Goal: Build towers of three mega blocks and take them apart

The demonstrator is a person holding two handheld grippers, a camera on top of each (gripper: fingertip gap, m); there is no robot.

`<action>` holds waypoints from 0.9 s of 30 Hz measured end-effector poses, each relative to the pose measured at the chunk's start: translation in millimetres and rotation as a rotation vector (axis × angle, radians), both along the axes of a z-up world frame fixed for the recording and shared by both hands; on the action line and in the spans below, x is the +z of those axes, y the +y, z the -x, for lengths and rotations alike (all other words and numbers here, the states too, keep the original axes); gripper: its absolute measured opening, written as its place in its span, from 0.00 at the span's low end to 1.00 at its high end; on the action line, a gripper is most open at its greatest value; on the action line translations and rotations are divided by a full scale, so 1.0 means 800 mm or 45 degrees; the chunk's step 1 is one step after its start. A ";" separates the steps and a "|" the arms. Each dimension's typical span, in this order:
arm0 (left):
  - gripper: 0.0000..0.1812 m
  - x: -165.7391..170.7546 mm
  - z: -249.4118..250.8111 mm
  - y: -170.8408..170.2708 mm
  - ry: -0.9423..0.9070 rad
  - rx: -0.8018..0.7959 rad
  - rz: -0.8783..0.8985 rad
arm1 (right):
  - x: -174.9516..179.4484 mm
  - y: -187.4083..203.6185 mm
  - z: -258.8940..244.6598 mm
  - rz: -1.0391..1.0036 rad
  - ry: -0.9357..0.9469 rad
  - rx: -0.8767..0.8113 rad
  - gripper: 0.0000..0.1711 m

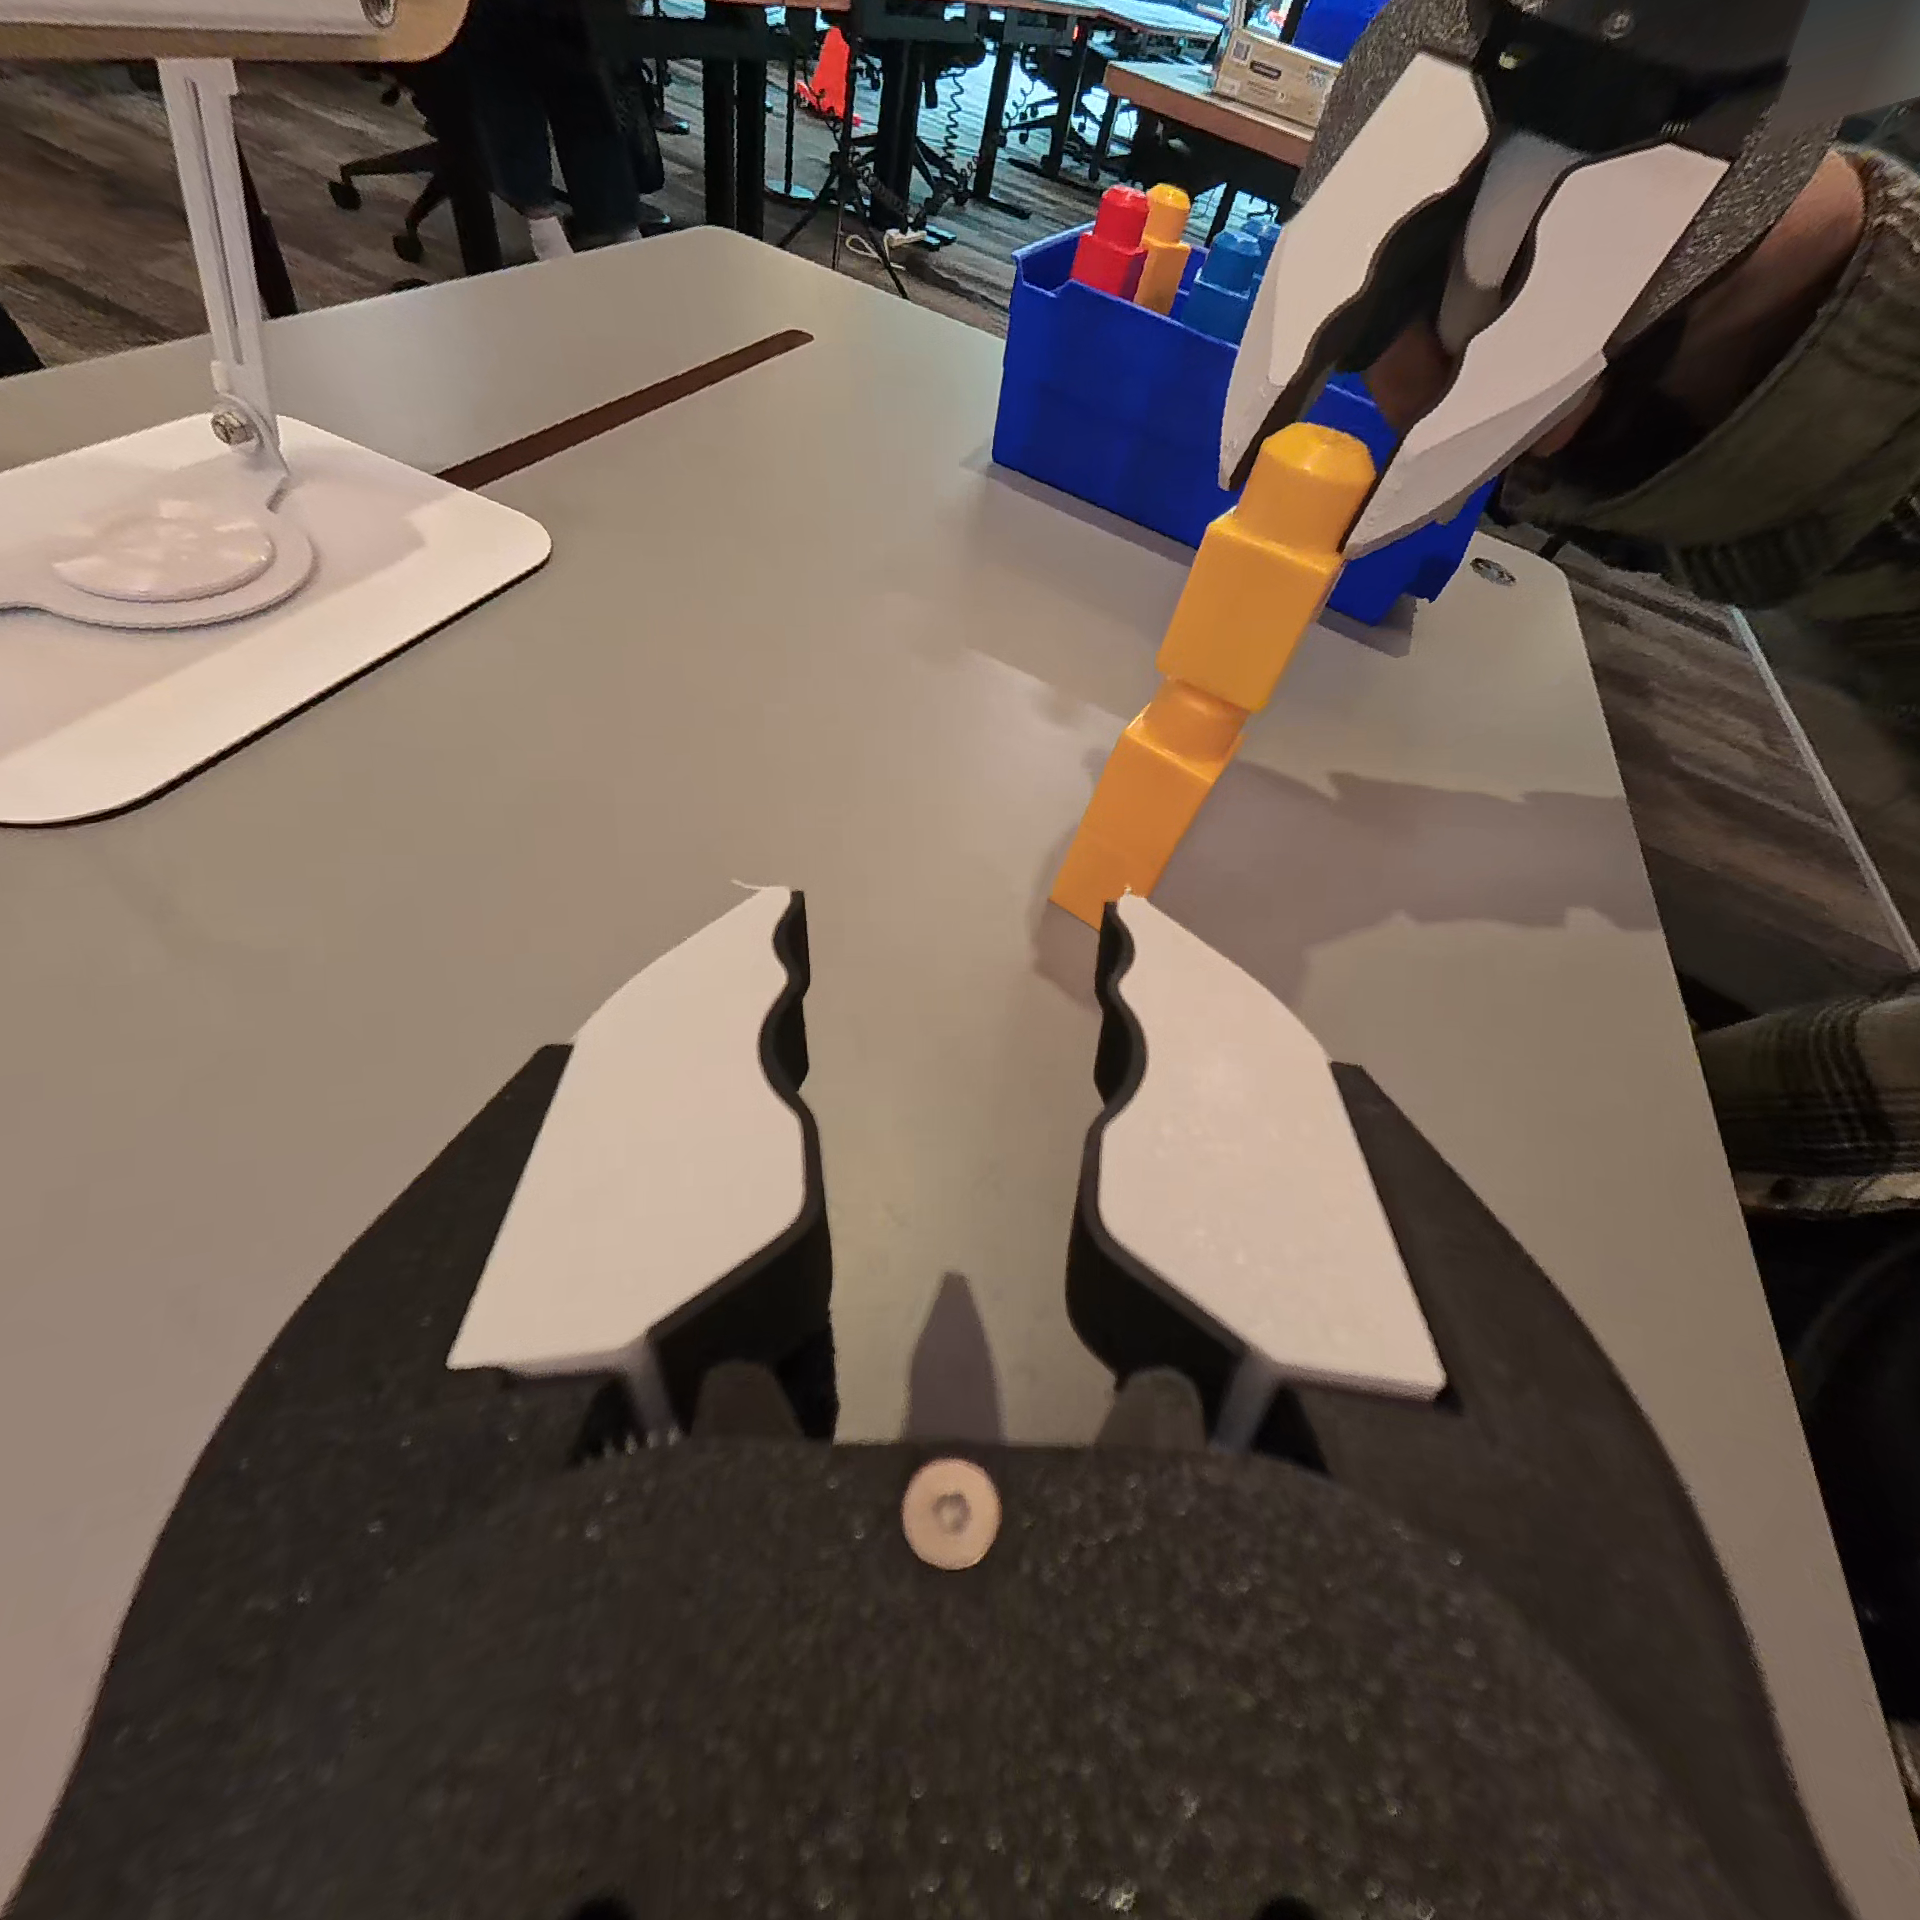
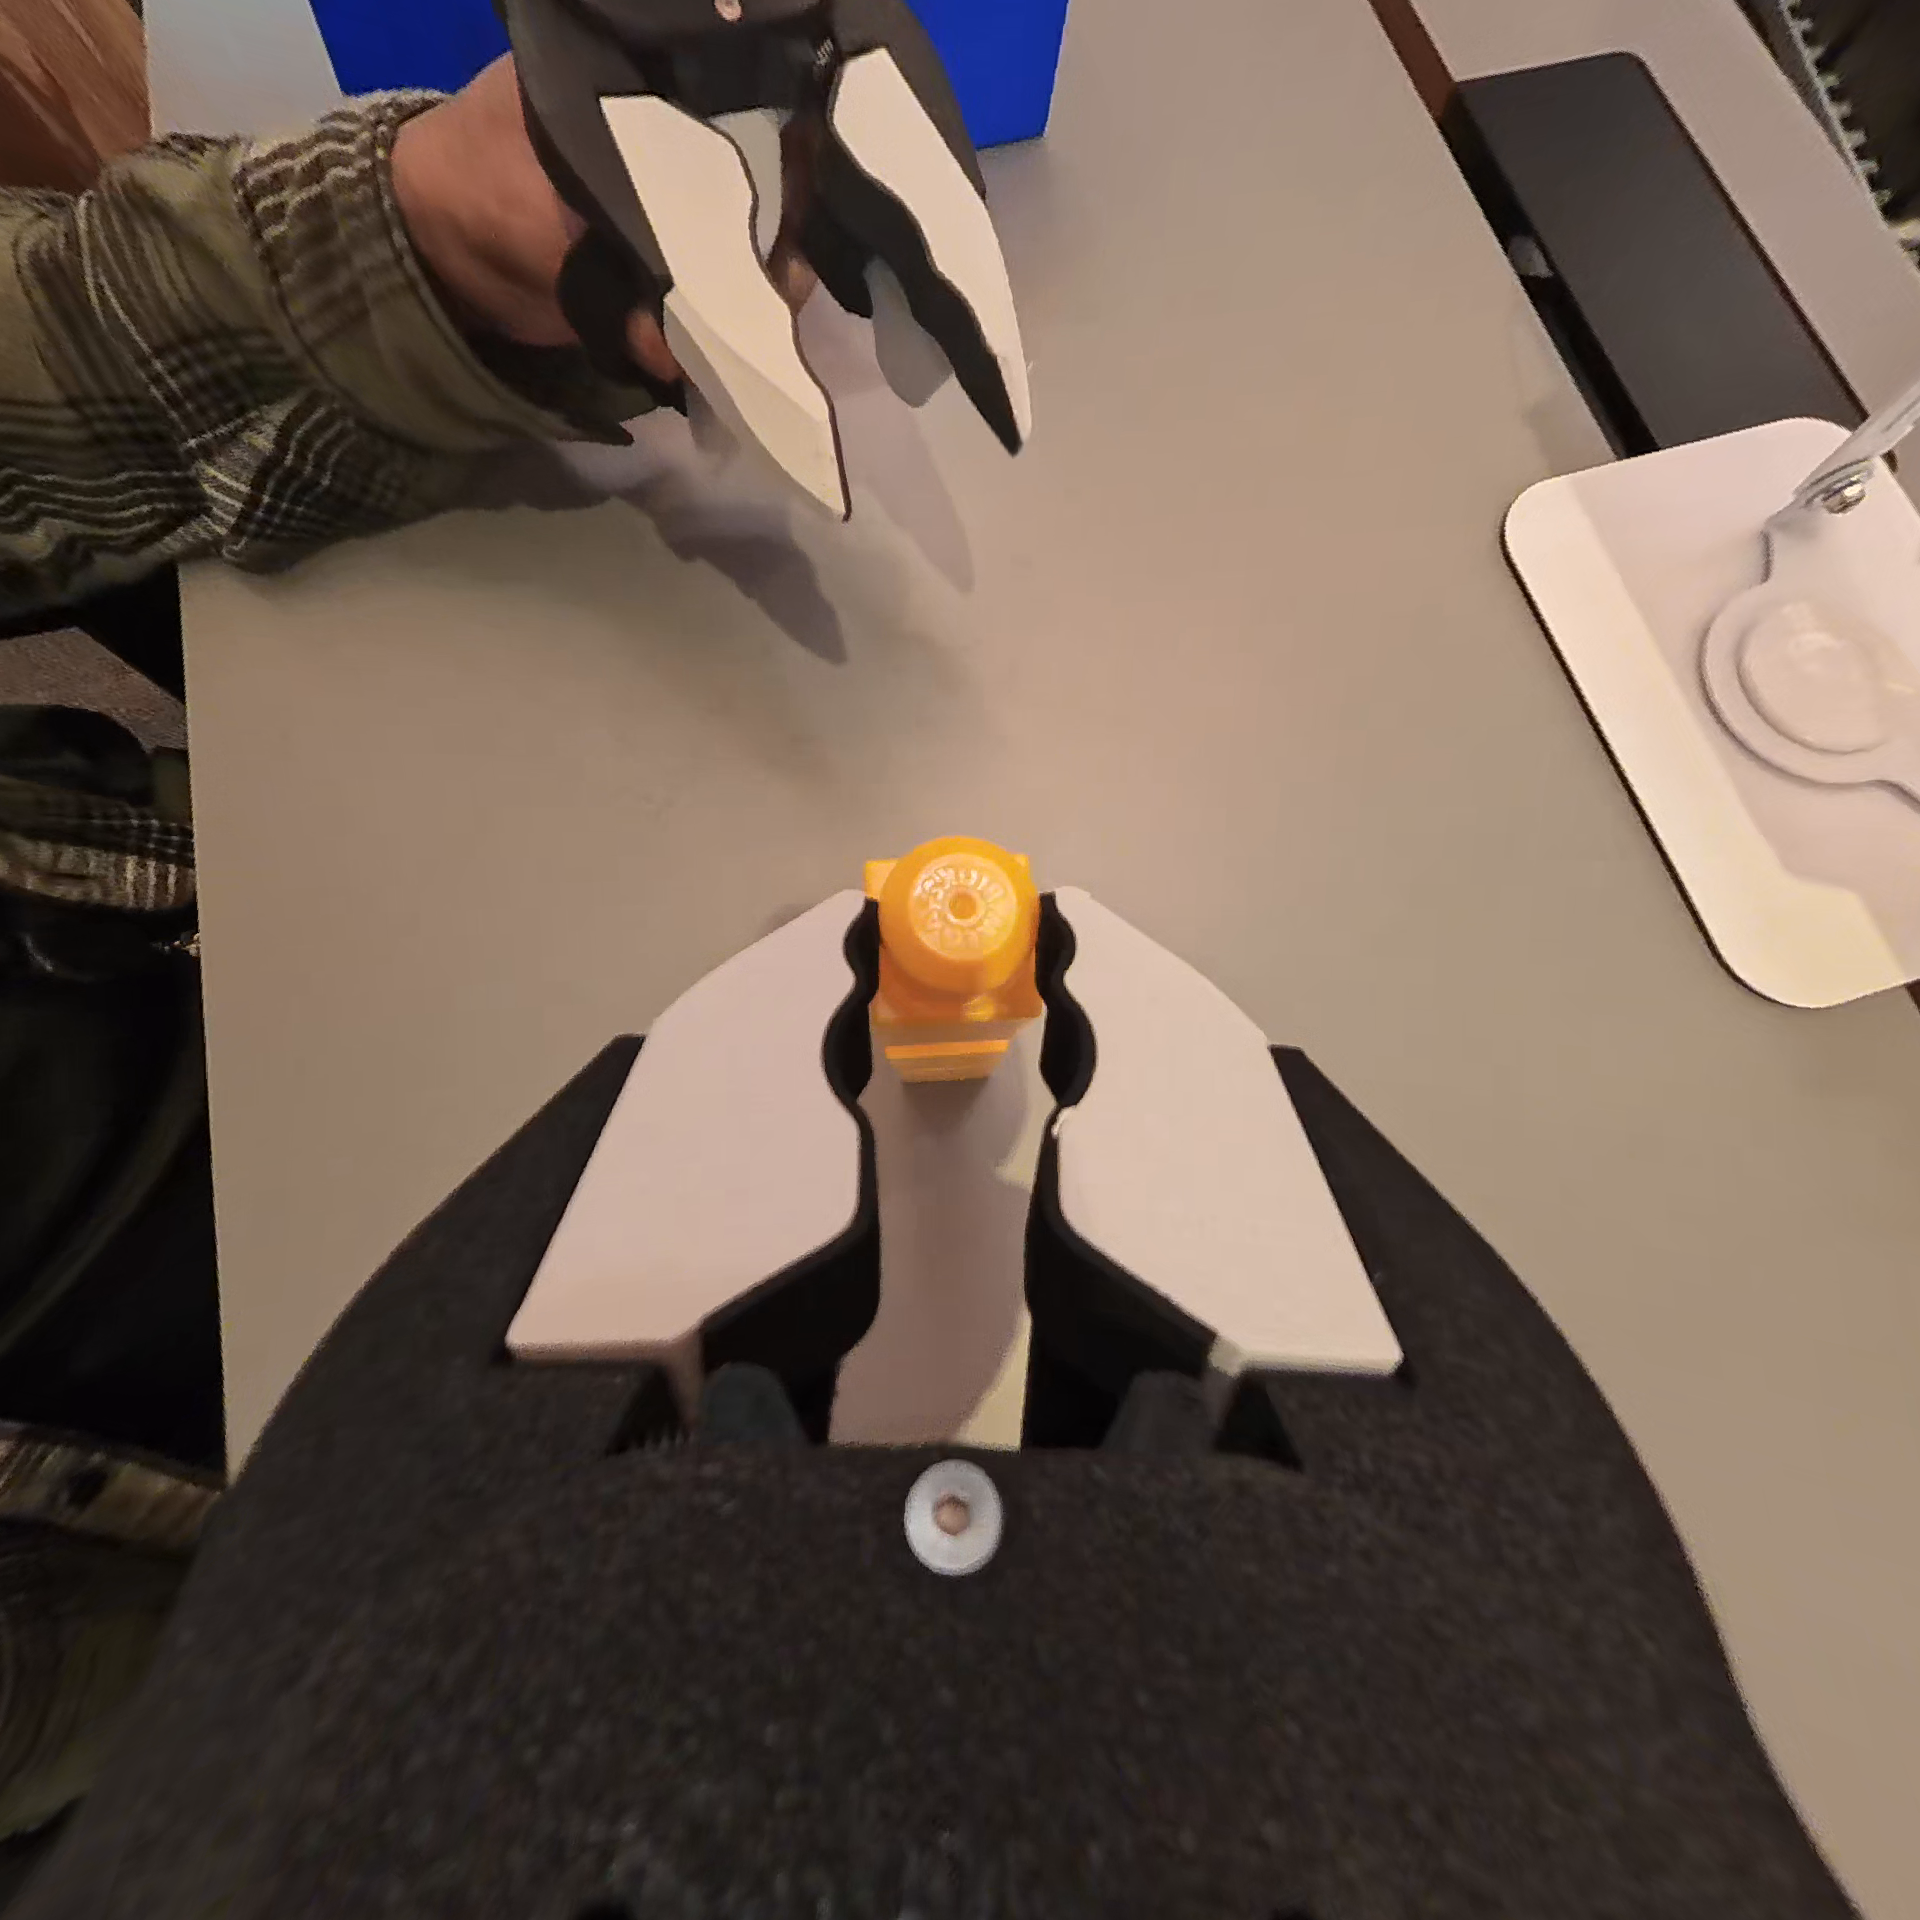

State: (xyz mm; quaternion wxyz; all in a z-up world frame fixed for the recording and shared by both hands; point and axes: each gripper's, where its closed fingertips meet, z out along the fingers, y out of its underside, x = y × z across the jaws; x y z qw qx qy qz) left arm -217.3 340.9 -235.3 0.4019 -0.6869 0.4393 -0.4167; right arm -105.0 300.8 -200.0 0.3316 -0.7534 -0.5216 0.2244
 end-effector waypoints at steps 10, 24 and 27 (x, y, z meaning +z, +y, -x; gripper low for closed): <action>0.29 -0.011 -0.005 -0.003 0.051 -0.016 0.014 | -0.021 -0.003 0.000 0.064 -0.015 0.038 0.17; 0.26 -0.027 -0.014 -0.012 0.157 -0.049 0.001 | -0.031 -0.007 0.001 0.089 -0.236 -0.020 0.17; 0.26 -0.026 -0.016 -0.012 0.143 -0.046 0.002 | -0.031 -0.007 0.001 0.100 -0.222 -0.060 0.17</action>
